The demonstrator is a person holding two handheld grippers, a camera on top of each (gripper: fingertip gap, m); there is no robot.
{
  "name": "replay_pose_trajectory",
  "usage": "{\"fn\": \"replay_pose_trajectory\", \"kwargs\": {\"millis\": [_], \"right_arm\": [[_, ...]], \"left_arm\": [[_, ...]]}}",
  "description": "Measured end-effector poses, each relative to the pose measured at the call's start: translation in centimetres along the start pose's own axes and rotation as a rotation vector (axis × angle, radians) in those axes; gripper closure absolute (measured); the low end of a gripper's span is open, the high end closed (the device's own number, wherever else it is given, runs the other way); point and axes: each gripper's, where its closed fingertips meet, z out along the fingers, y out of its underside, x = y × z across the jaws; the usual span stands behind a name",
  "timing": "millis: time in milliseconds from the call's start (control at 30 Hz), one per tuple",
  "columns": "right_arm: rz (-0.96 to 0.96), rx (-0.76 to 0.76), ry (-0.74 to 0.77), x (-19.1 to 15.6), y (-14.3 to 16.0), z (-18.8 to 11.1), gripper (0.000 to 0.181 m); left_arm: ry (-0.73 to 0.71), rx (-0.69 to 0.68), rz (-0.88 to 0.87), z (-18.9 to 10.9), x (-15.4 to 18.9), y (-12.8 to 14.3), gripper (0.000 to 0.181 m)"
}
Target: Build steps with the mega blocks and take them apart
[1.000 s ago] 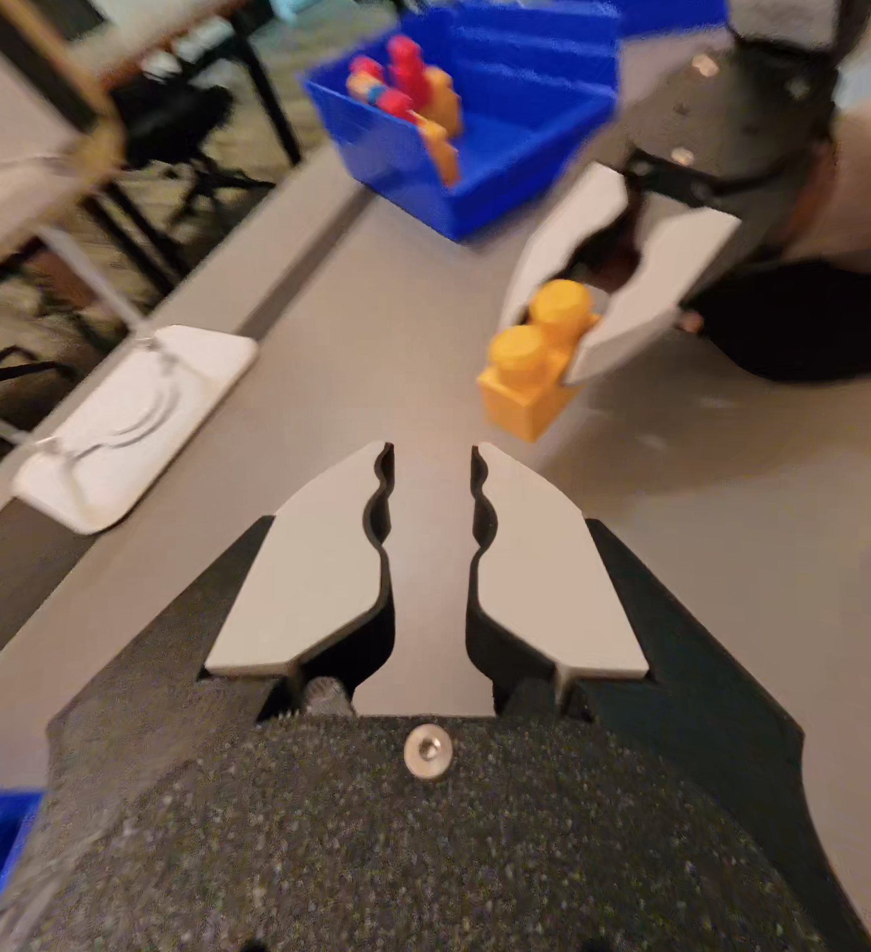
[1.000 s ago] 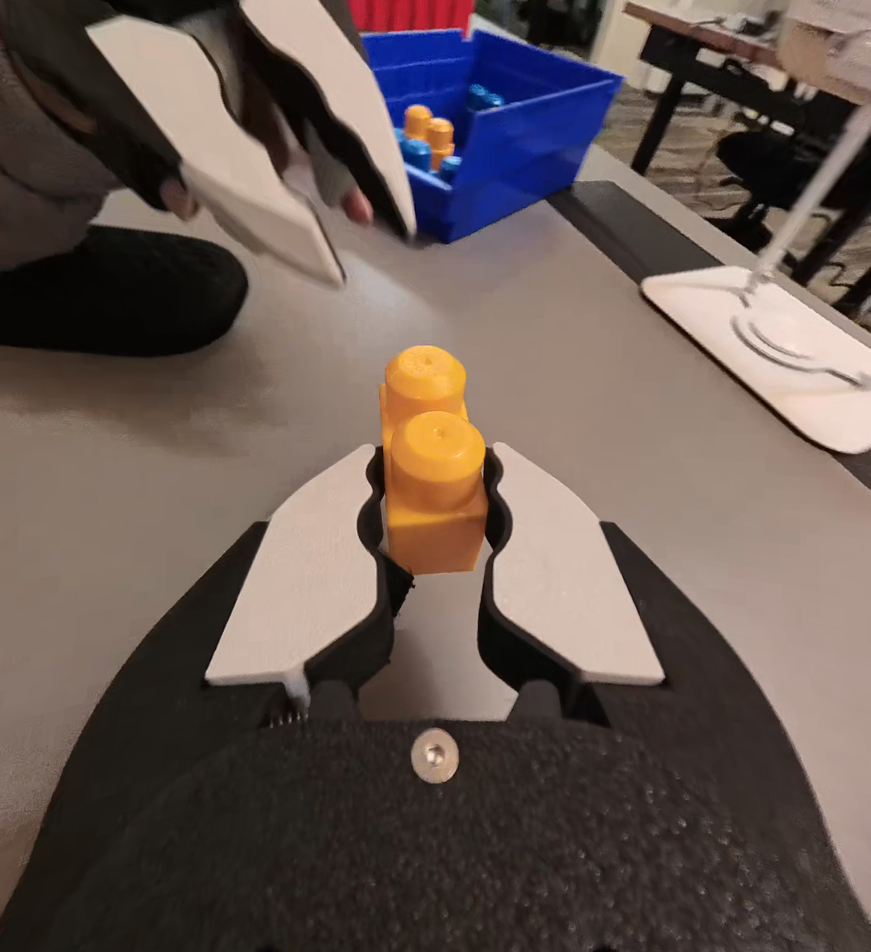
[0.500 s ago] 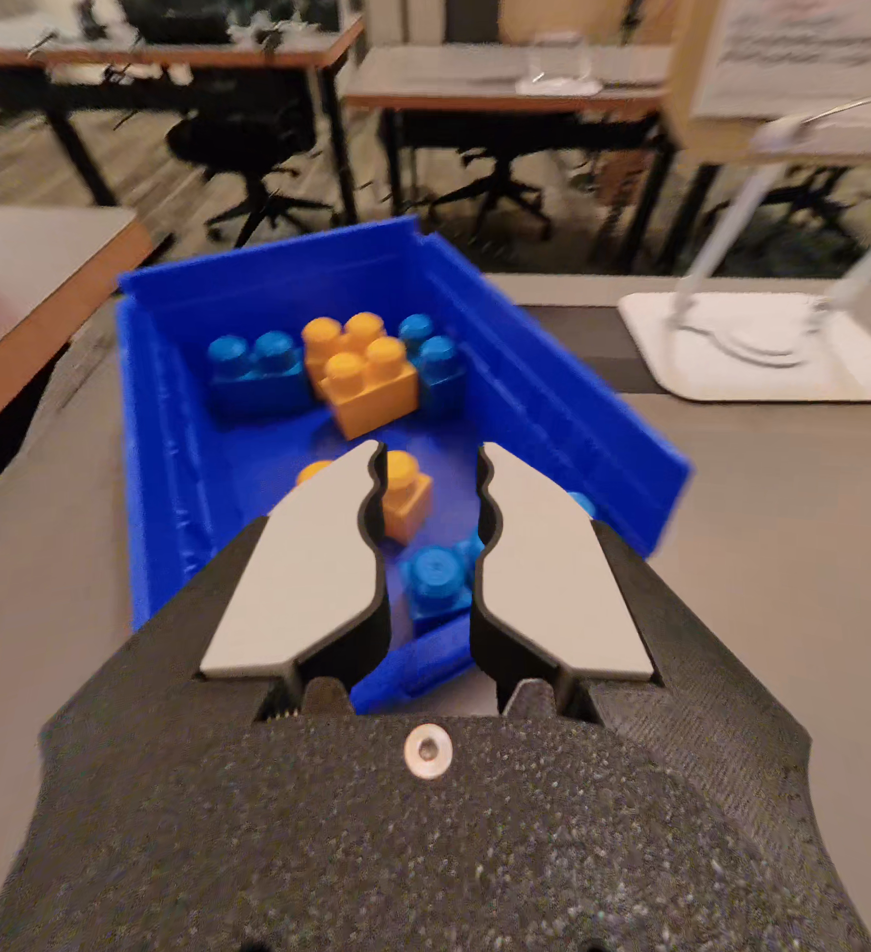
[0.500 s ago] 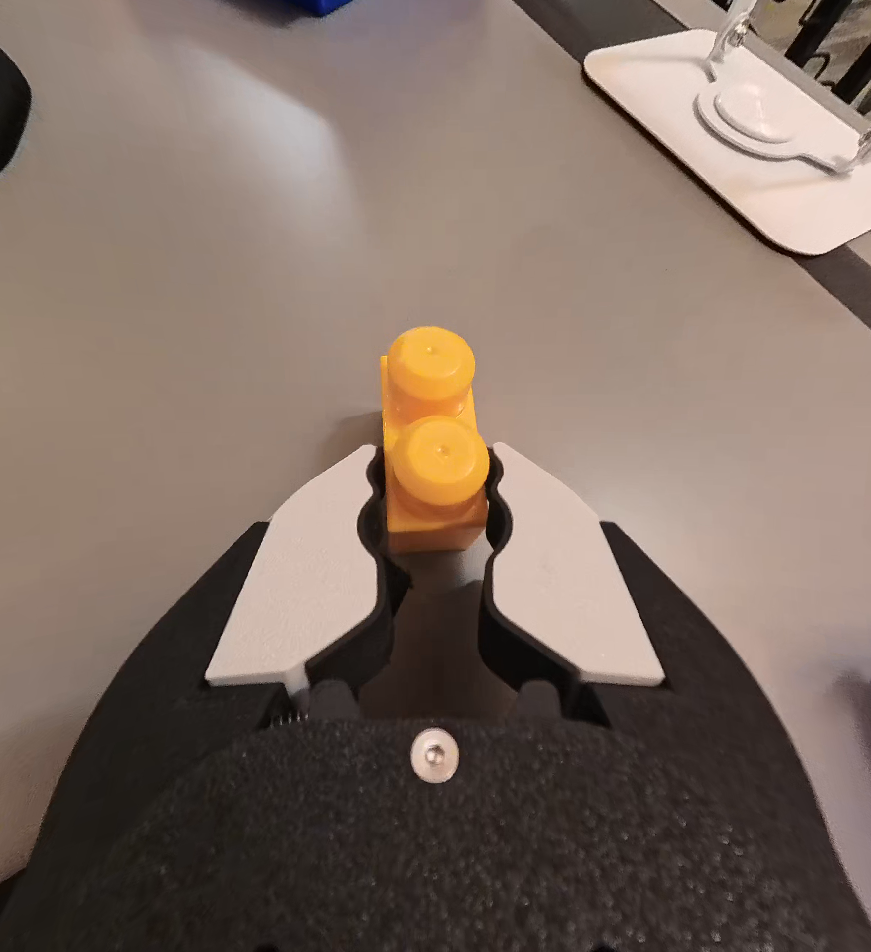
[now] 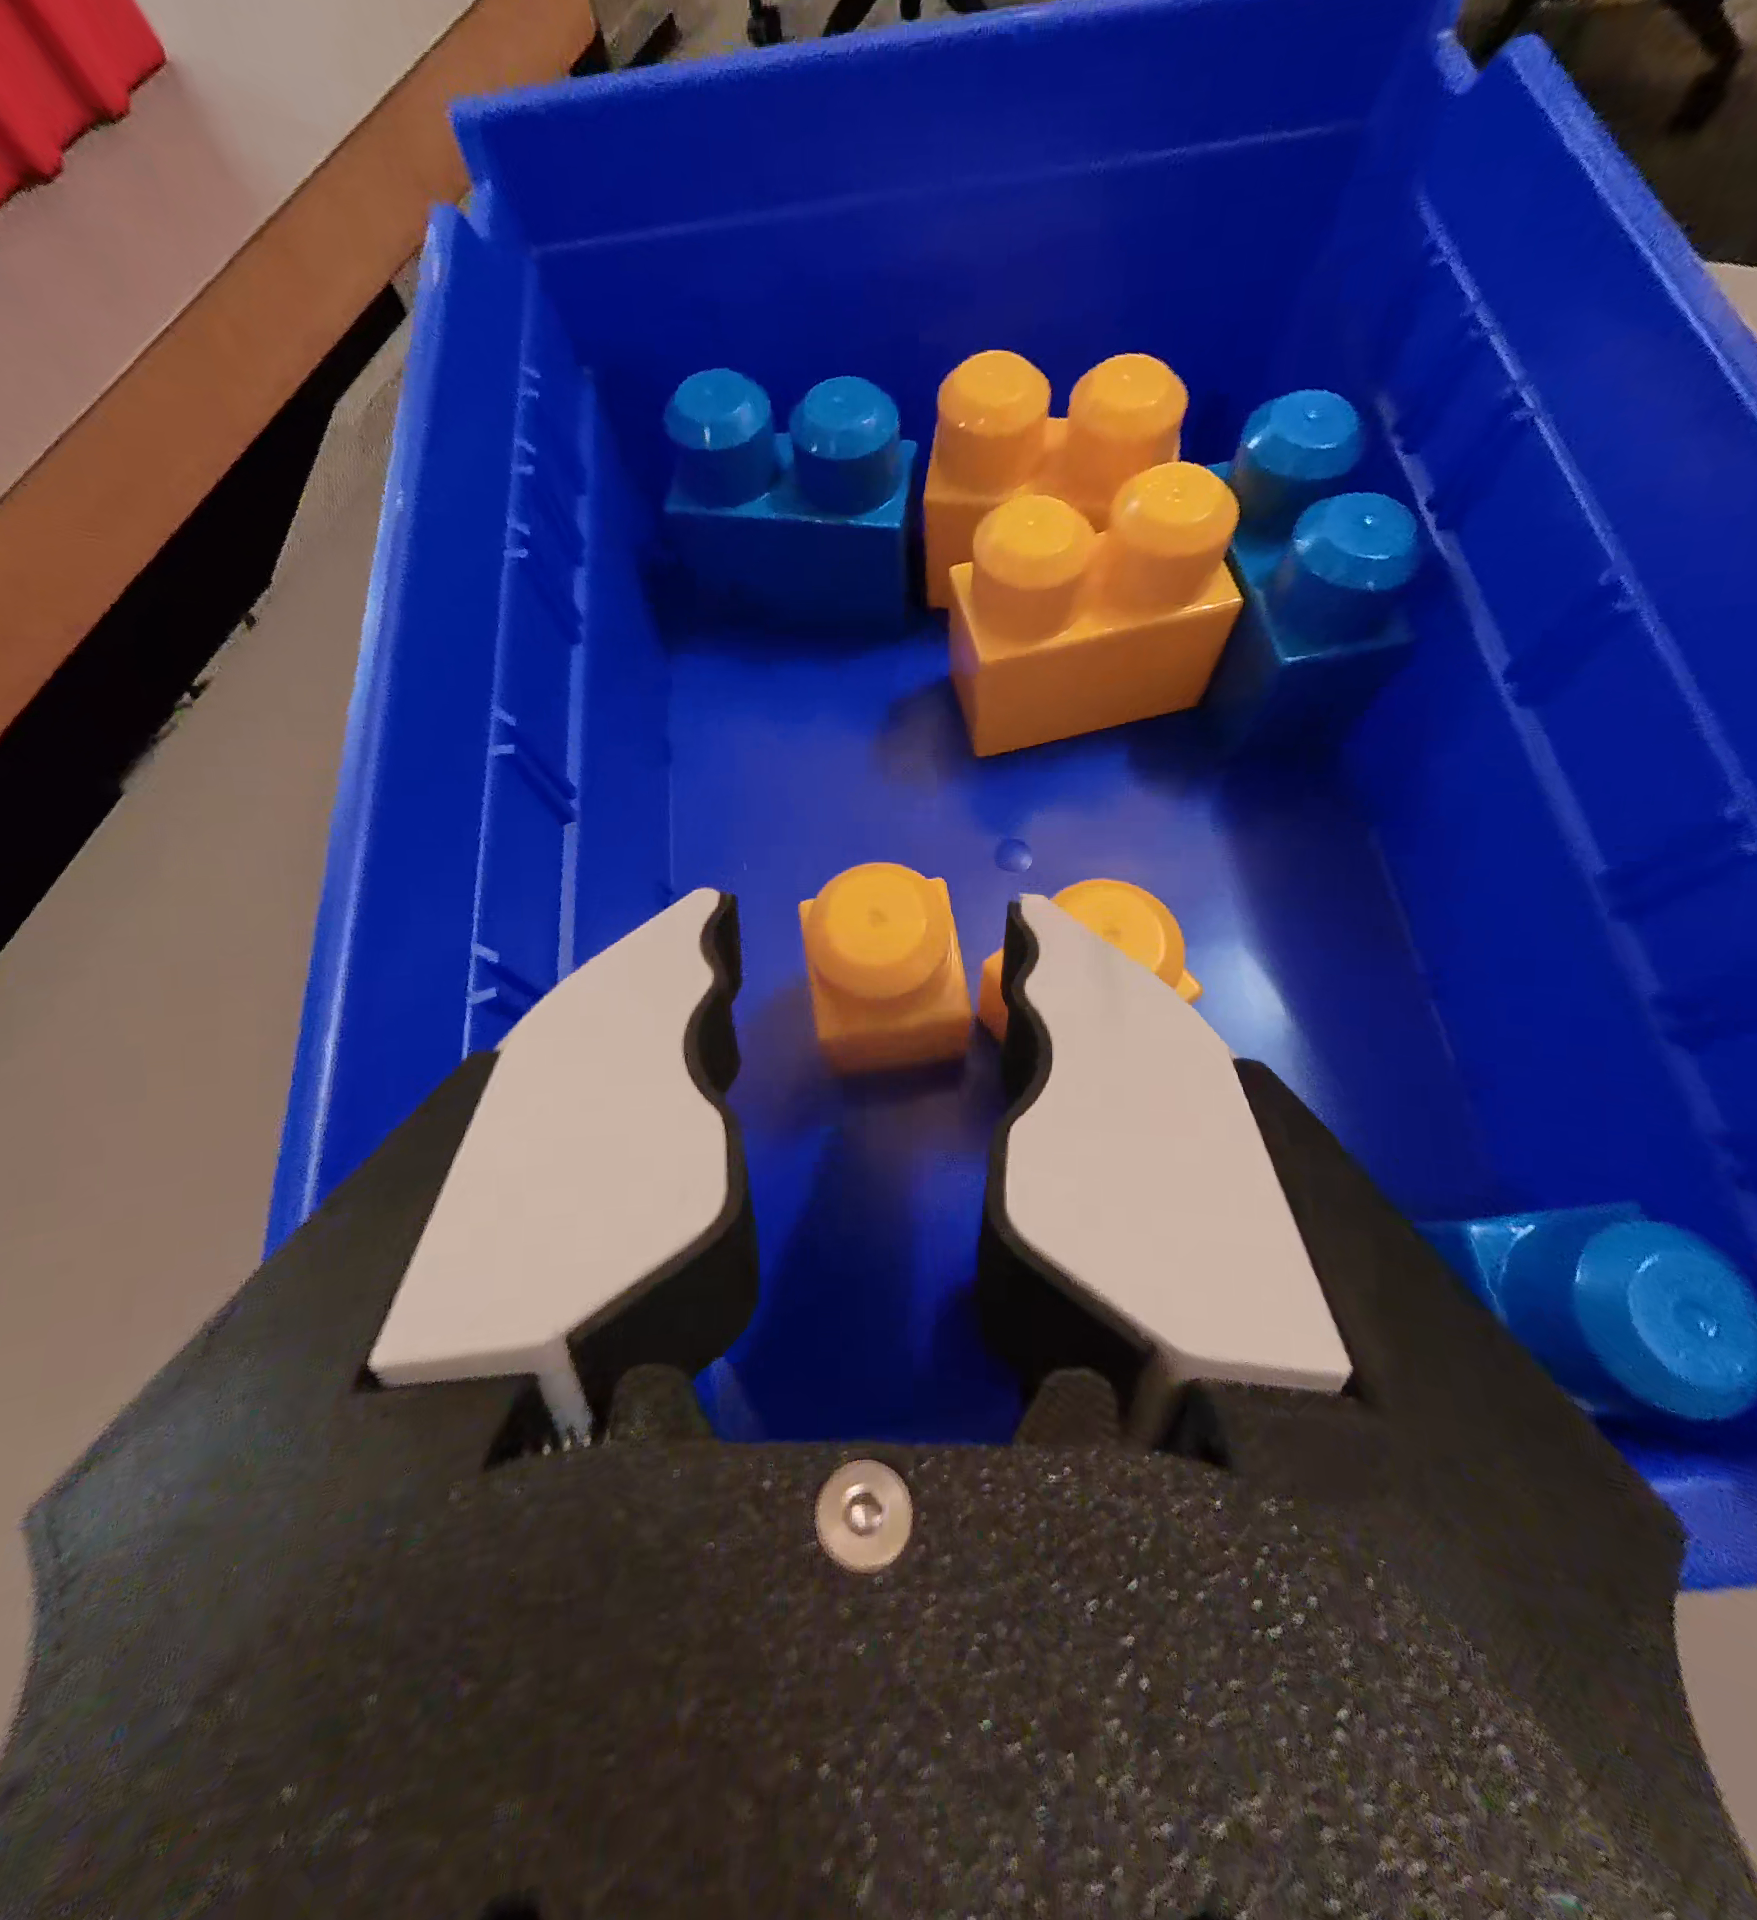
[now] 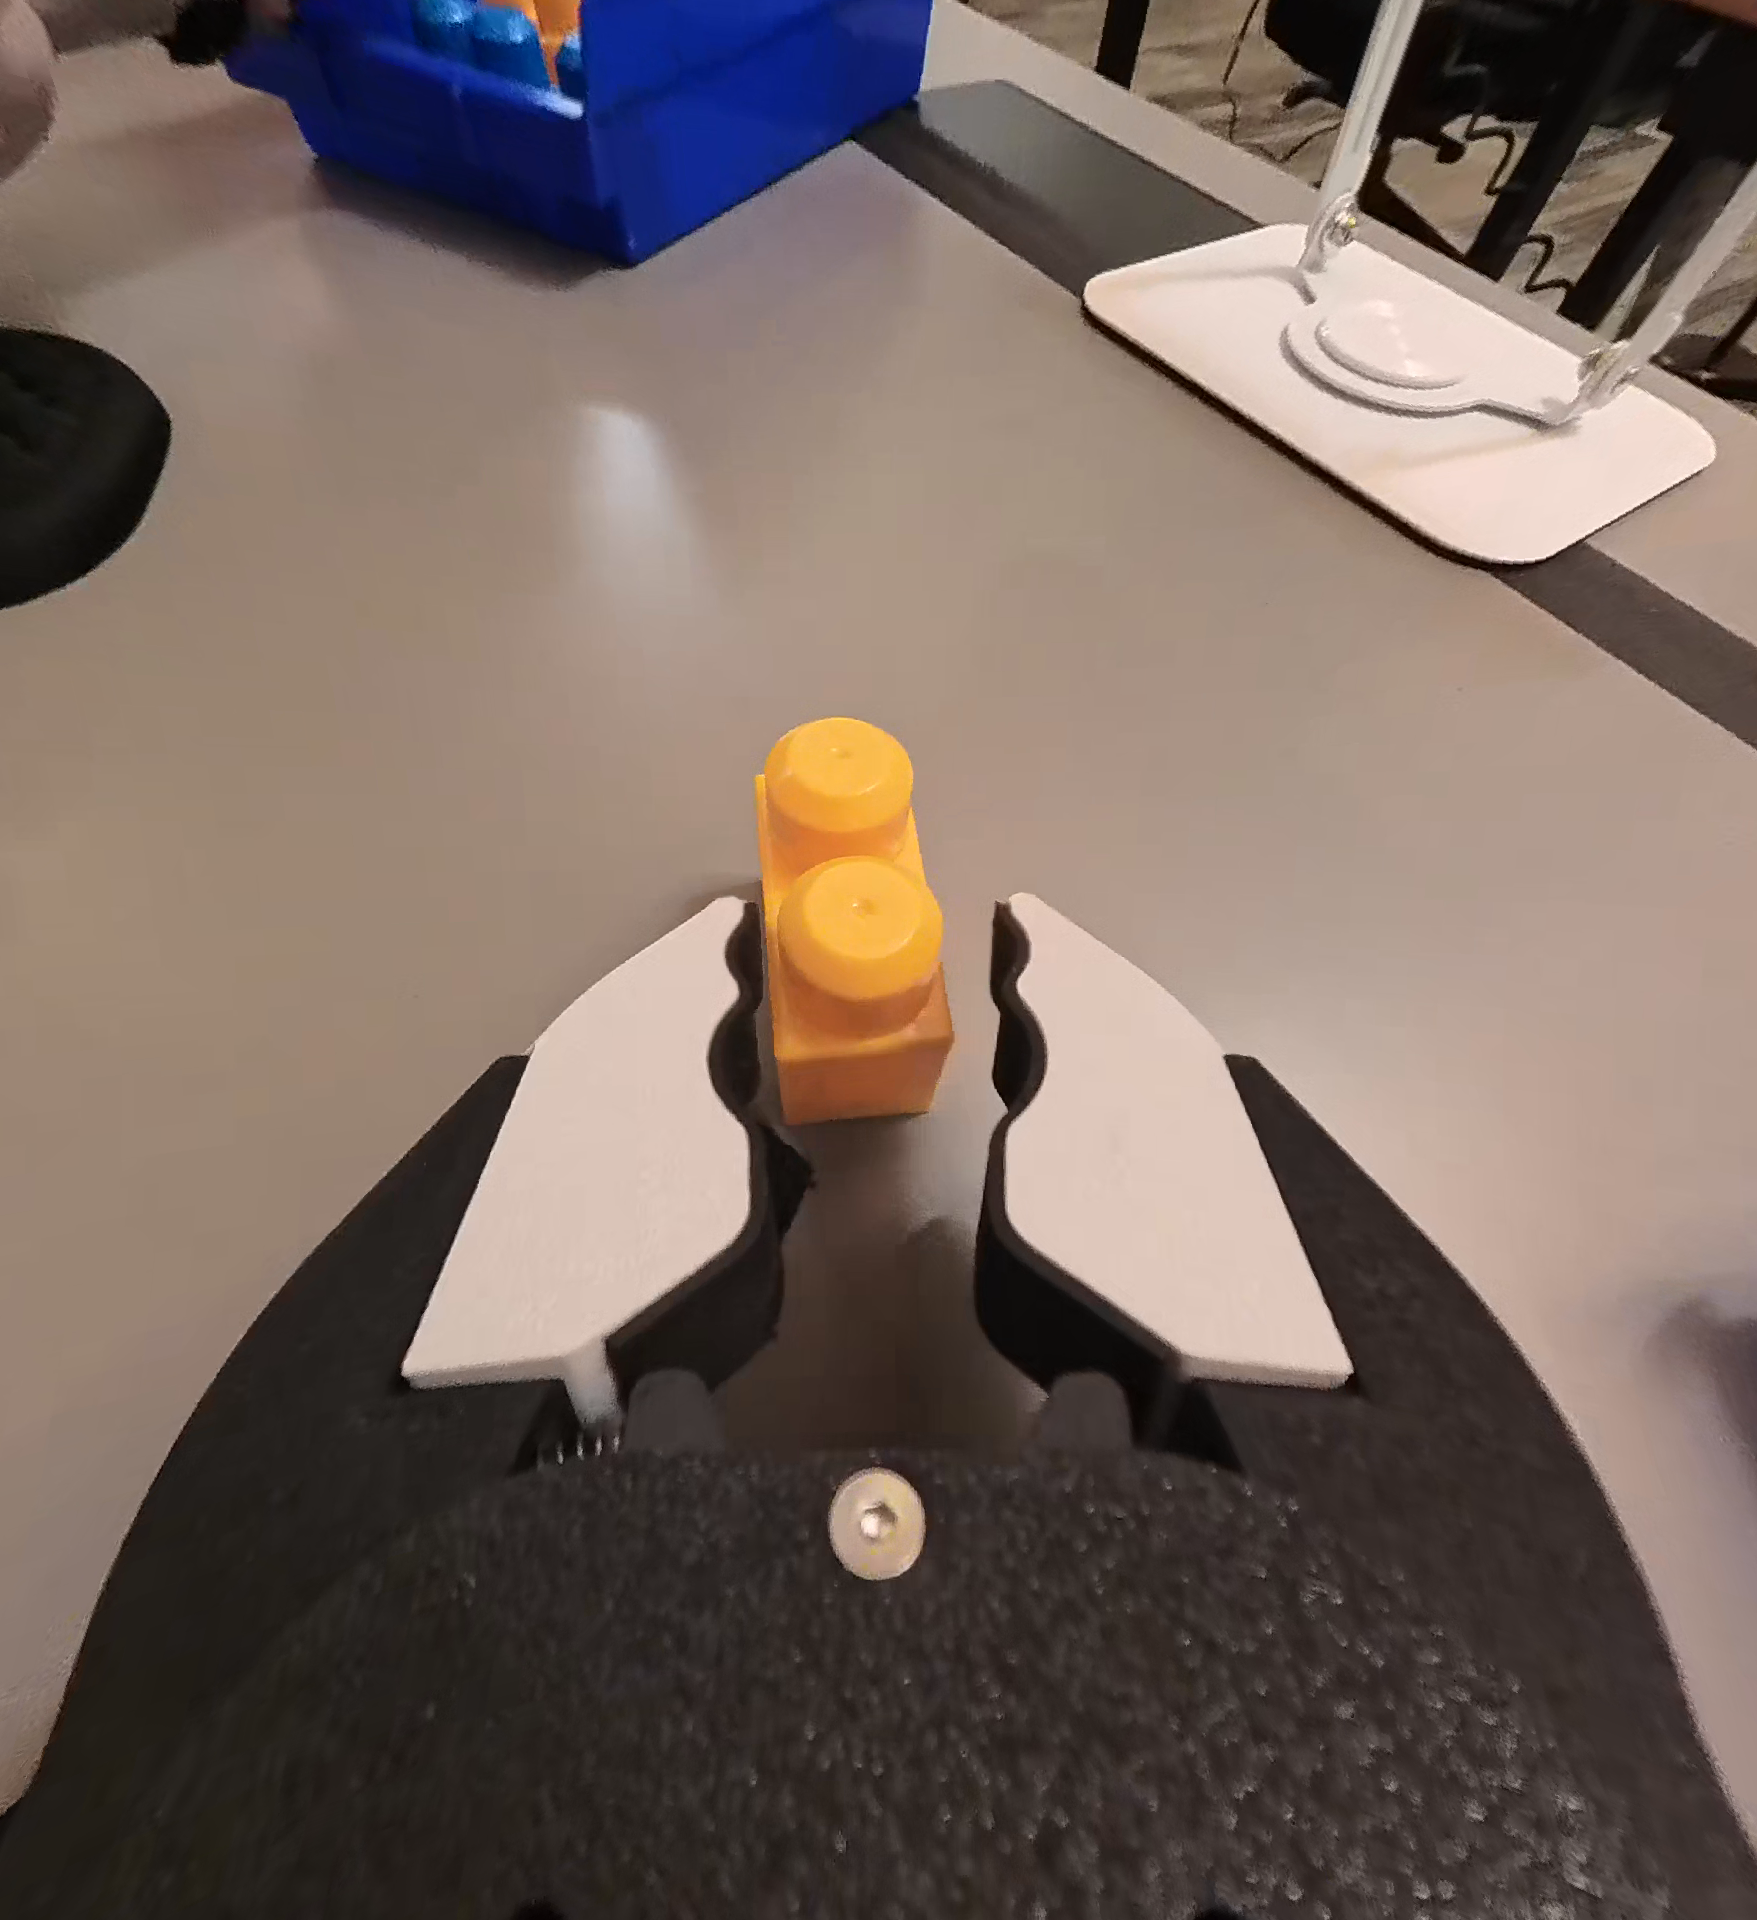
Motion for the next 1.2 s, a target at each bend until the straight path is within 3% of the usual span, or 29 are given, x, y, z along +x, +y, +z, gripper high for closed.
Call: {"fn": "replay_pose_trajectory", "kwargs": {"millis": [367,567,700,867,1033,1200], "right_arm": [[-0.005,0.025,0.009,0.0,-0.5,-0.5,0.142],[-0.001,0.035,0.018,0.1,-0.6,-0.7,0.143],[0.009,0.048,0.032,0.4,-0.8,-0.9,0.144],[0.039,0.067,0.027,0.6,-1.0,-1.0,0.143],[0.046,0.100,0.020,0.6,-1.5,-1.2,0.138],[0.037,0.121,0.024,0.4,-1.8,-1.3,0.135]], "left_arm": [[-0.017,-0.153,-0.045,1.2,-0.7,1.6,0.152],[-0.025,-0.151,-0.039,1.1,-1.0,1.7,0.152],[-0.025,-0.063,-0.006,-0.1,-1.2,0.3,0.152],[0.048,0.120,0.065,-4.1,0.6,-3.5,0.152],[0.236,0.307,0.213,-10.4,6.7,-6.4,0.153],[0.515,0.366,0.418,-16.5,15.5,-4.6,0.153]]}}
